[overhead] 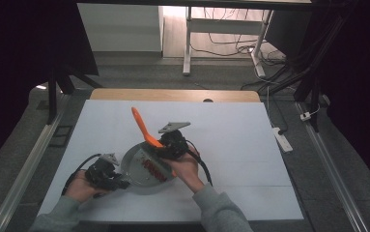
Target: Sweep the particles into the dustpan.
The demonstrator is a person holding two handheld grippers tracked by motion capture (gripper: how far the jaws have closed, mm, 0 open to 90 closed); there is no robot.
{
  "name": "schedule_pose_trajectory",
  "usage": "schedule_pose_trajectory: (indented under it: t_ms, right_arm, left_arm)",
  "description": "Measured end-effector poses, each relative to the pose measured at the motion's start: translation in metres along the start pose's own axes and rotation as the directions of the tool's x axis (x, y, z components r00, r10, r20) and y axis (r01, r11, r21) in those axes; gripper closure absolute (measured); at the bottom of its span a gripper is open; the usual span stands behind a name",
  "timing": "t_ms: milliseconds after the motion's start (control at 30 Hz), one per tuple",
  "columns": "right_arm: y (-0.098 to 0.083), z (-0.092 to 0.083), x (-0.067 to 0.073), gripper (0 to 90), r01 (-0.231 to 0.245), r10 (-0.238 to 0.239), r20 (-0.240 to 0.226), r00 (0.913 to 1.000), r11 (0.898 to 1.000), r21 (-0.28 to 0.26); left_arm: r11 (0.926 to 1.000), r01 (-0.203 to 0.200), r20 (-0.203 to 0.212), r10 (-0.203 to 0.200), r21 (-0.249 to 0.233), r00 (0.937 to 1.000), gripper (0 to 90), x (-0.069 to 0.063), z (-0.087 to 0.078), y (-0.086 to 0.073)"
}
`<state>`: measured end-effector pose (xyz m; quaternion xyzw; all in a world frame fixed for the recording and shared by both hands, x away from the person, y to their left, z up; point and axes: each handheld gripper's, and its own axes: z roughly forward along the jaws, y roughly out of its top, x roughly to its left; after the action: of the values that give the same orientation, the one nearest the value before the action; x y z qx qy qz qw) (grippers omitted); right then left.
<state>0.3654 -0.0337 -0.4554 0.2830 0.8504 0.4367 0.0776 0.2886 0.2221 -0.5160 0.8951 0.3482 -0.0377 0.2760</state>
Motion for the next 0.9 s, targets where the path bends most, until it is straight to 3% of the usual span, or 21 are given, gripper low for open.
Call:
schedule_pose_trajectory:
  t_ms: [100, 167, 267, 400, 467, 533, 600, 767, 867, 900]
  right_arm:
    - [0.001, -0.006, -0.014, 70.5, 0.034, -0.036, 0.091, 0.9952, 0.999, 0.017]
    - [-0.001, -0.007, -0.030, 70.5, 0.016, -0.020, 0.134, 0.9908, 0.999, 0.032]
    - [-0.004, -0.005, -0.054, 70.5, 0.007, -0.024, 0.232, 0.9724, 0.997, 0.076]
    - [-0.012, 0.003, -0.078, 70.5, -0.040, 0.006, 0.272, 0.9622, 0.992, 0.117]
    - [-0.015, 0.010, -0.081, 70.5, -0.065, 0.029, 0.264, 0.9641, 0.990, 0.129]
    - [-0.017, 0.017, -0.075, 70.5, -0.074, 0.038, 0.254, 0.9666, 0.988, 0.135]
    - [-0.016, 0.023, -0.063, 70.5, -0.045, 0.012, 0.228, 0.9736, 0.989, 0.140]
    - [-0.014, 0.033, -0.027, 70.5, -0.041, 0.030, 0.088, 0.9957, 0.991, 0.125]
    - [-0.014, 0.033, -0.009, 70.5, 0.003, -0.006, 0.028, 0.9996, 0.994, 0.112]
    - [-0.013, 0.031, -0.007, 70.5, -0.013, 0.013, -0.006, 0.9999, 0.994, 0.106]
  left_arm:
    - [1.0000, 0.001, -0.002, -0.001, -0.001, 1.0000, 61.8, 0.000, 0.000, 0.000]
    - [1.0000, 0.002, -0.003, -0.002, -0.001, 1.0000, 61.7, 0.000, 0.000, 0.000]
    - [1.0000, 0.001, -0.002, -0.001, -0.002, 1.0000, 61.7, 0.000, 0.000, 0.000]
    - [1.0000, 0.001, -0.001, -0.001, 0.000, 1.0000, 61.7, 0.000, 0.001, 0.000]
    - [1.0000, 0.001, -0.003, -0.001, -0.001, 1.0000, 61.7, 0.000, 0.001, 0.000]
    - [1.0000, 0.000, -0.004, 0.000, -0.003, 1.0000, 61.7, 0.000, 0.000, 0.000]
    - [1.0000, 0.001, -0.005, -0.001, -0.004, 1.0000, 61.7, 0.000, 0.000, 0.000]
    - [1.0000, 0.001, -0.010, -0.001, -0.001, 1.0000, 61.7, 0.000, 0.002, -0.001]
    - [1.0000, 0.004, -0.012, -0.004, -0.007, 0.9999, 61.7, 0.000, 0.003, -0.002]
    - [0.9999, 0.005, -0.016, -0.005, -0.011, 0.9999, 61.7, 0.000, 0.003, -0.003]
